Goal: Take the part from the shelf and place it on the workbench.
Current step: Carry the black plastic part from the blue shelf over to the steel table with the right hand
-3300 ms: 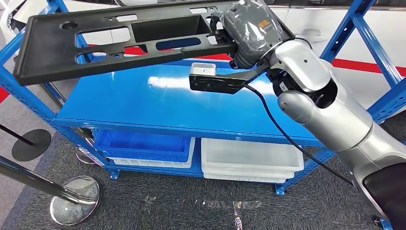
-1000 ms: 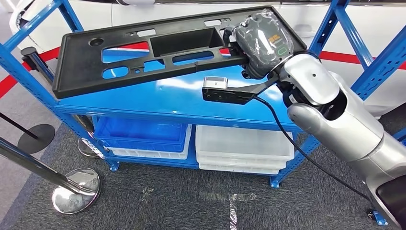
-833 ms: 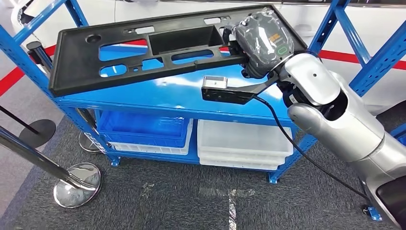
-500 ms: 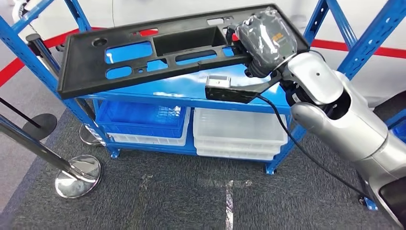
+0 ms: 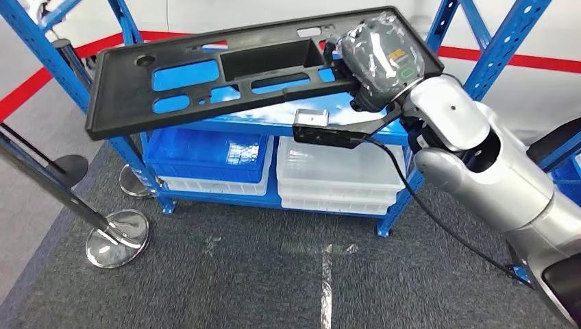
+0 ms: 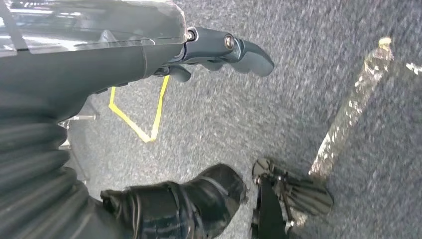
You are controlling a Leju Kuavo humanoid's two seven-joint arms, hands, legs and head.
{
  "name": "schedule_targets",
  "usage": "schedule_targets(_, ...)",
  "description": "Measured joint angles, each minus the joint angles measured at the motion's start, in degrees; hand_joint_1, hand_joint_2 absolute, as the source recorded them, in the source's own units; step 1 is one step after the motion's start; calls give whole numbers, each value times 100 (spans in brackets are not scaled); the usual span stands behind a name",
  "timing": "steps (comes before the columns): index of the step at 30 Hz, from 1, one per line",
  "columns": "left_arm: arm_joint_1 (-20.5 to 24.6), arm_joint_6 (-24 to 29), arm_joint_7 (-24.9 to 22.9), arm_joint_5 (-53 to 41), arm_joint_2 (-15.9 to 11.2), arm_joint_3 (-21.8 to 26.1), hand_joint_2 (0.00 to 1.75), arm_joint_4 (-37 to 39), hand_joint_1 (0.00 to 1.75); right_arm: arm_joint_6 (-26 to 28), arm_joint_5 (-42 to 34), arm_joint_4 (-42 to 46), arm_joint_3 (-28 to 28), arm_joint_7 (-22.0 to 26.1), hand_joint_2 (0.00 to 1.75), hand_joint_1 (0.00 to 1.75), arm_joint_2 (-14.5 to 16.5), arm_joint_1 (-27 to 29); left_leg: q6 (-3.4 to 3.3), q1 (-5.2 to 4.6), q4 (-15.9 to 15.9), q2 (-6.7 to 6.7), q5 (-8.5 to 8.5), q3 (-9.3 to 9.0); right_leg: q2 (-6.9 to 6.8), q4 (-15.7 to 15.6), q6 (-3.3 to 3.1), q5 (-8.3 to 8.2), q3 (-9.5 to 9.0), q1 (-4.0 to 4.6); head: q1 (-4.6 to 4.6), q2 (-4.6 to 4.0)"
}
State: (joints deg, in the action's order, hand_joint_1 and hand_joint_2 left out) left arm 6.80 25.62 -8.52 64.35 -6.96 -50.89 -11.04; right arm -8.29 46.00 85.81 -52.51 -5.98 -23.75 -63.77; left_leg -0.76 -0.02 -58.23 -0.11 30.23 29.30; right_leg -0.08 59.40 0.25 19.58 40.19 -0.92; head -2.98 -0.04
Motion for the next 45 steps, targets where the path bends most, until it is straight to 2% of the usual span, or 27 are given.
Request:
schedule_targets(2, 4, -1, -1, 1, 1, -1, 175, 0, 0, 1, 0, -1, 1, 0, 175, 175, -5, -4, -79, 17, 87, 33, -160, 55, 7, 53, 60, 119, 47, -1, -4, 0)
schedule_targets(3, 4, -1, -1, 1, 1, -2, 175, 0, 0, 0, -1, -3, 1, -1, 175, 175, -7, -6, -119, 33, 122, 53, -249, 103, 11, 225, 81, 341, 109, 2, 6, 0)
schedule_targets(5, 5, -2, -2, 2, 3, -2, 175, 0, 0, -1, -1, -5, -1, 1, 175, 175, -9, -8, -171, 38, 122, 76, -391, 264, 13, 886, 112, 929, 271, -9, 23, 0)
schedule_targets(6, 5, -2, -2, 2, 3, -2, 175, 0, 0, -1, -1, -5, -1, 1, 175, 175, -9, -1, -172, 38, 107, 79, -454, 360, 12, 1253, 131, 1113, 333, -14, 25, 0)
schedule_targets(7, 5, -2, -2, 2, 4, -2, 175, 0, 0, -1, -1, -7, -2, 1, 175, 175, -9, 5, -168, 39, 88, 80, -514, 459, 12, 1513, 148, 1154, 338, -19, 27, 0)
schedule_targets(8, 3, -2, -2, 2, 5, -2, 175, 0, 0, -1, -1, -8, -2, 1, 175, 175, -10, 8, -159, 41, 62, 79, -569, 559, 11, 1606, 160, 1078, 265, -25, 29, 0)
schedule_targets(10, 0, -2, -2, 2, 10, -2, 175, 0, 0, -1, -1, -9, -2, 0, 175, 175, -10, 7, -120, 50, -19, 76, -657, 745, 8, 1204, 164, 812, -171, -35, 31, 0)
schedule_targets(12, 0, -2, -2, 2, 13, -2, 175, 0, 0, 2, -1, -4, -1, 0, 175, 175, -7, 0, -61, 44, -113, 66, -719, 892, 11, 469, 133, 848, -702, -16, 26, 1)
schedule_targets(14, 0, -2, -2, 2, 14, -2, 175, 0, 0, 4, 0, 1, 2, 1, 175, 175, -2, -2, 14, 36, -150, 59, -790, 957, 19, 97, 68, 969, -893, 23, 26, 0)
schedule_targets(16, -11, -1, -2, 2, 13, -2, 175, 1, 0, 3, 1, -2, 3, 1, 175, 175, -1, -1, 94, 50, -143, 49, -839, 988, 15, 51, -26, 892, -838, 19, 36, 0)
schedule_targets(17, -17, -1, -2, 3, 16, -1, 175, 2, 0, 2, 1, -4, 3, 0, 175, 175, -1, -3, 131, 61, -198, 43, -765, 1032, 10, 38, -75, 838, -803, 9, 31, 0)
schedule_targets(19, -24, -2, -2, 3, 23, -1, 175, 2, 0, 3, 1, -5, 3, -1, 175, 175, -1, -7, 197, 83, -629, 36, -355, 1205, 1, 17, -147, 729, -709, -16, 18, 0)
schedule_targets(21, -23, -2, -2, 2, 27, -1, 175, 2, 0, 3, 1, -4, 2, 0, 175, 175, -1, -5, 248, 92, -1357, 36, 94, 1418, 2, 20, -170, 635, -586, -12, 11, 0)
schedule_targets(22, -22, -2, -2, 2, 28, -1, 175, 2, 0, 2, 0, -4, 1, 1, 175, 175, -1, -1, 262, 95, -1624, 36, 181, 1462, 4, 24, -166, 589, -523, -11, 12, 0)
schedule_targets(24, -22, -2, -2, 2, 29, -2, 175, 2, 0, 1, 1, -5, 0, 1, 175, 175, -1, 4, 263, 96, -1563, 36, 40, 1252, 9, 37, -145, 511, -412, -13, 11, 0)
schedule_targets(25, -21, -2, -2, 2, 29, -2, 175, 2, 0, 2, 1, -6, 0, 1, 175, 175, -1, 4, 249, 96, -1227, 36, -99, 989, 11, 44, -127, 480, -371, -16, 10, 0)
schedule_targets(27, -14, -2, -2, 1, 28, -1, 175, 2, 0, 3, 1, -5, 3, 0, 175, 175, -2, 1, 191, 77, -444, 26, -199, 453, 6, 49, -74, 427, -321, -12, 15, 0)
schedule_targets(29, -9, -1, -2, 0, 27, -1, 175, 2, 0, 3, 1, -2, 5, 0, 175, 175, -2, -3, 116, 40, -91, 14, -169, 245, -3, 35, -2, 372, -309, -7, 20, 0)
schedule_targets(32, -11, -1, -2, 1, 28, -2, 175, 2, 0, 3, 0, -1, 6, 1, 175, 175, -4, -6, -19, 50, -8, 25, -280, 269, 0, 44, 103, 366, -279, -6, 28, 0)
schedule_targets(34, -9, -8, -37, -6, 30, -2, 175, 2, 0, -31, -19, -3, 6, 0, 175, 175, -7, -9, -115, 71, 53, 54, -390, 309, 7, 433, 137, 707, -116, -3, 49, 0)
schedule_targets(36, -6, -42, -195, -40, 29, -2, 175, 2, 0, -171, -120, -9, -3, -10, 175, 175, -5, 4, -161, 50, 41, 65, -465, 404, 10, 1157, 159, 1188, 125, -2, 66, 0)
schedule_targets(37, -6, -67, -299, -62, 29, -3, 175, 2, 0, -249, -177, -16, -15, -25, 175, 175, -2, 23, -165, 43, 22, 62, -490, 458, 10, 1437, 168, 1317, 190, -3, 70, 0)
schedule_targets(38, -8, -90, -379, -83, 29, -3, 175, 2, 0, -301, -216, -27, -31, -43, 175, 175, 2, 48, -164, 38, -4, 57, -510, 514, 9, 1535, 169, 1333, 166, -3, 69, 0)
schedule_targets(39, -10, -104, -429, -96, 29, -4, 175, 2, 0, -322, -231, -42, -50, -62, 175, 175, 8, 71, -159, 35, -37, 49, -526, 570, 9, 1418, 161, 1247, 39, -3, 70, 0)
schedule_targets(42, -8, -127, -479, -112, 32, -4, 175, 2, 0, -321, -231, -76, -74, -87, 175, 175, 36, 91, -123, 27, -147, 29, -562, 723, 10, 382, 78, 895, -611, 32, 66, 1)
schedule_targets(43, -6, -131, -491, -111, 33, -4, 175, 2, 0, -319, -232, -84, -74, -90, 175, 175, 49, 89, -93, 28, -165, 26, -587, 760, 10, 165, 46, 844, -726, 54, 72, 1)
schedule_targets(45, -6, -133, -507, -111, 34, -5, 175, 2, 0, -315, -232, -97, -75, -100, 175, 175, 74, 85, -18, 32, -158, 21, -661, 800, 8, 61, 2, 779, -747, 95, 93, 1)
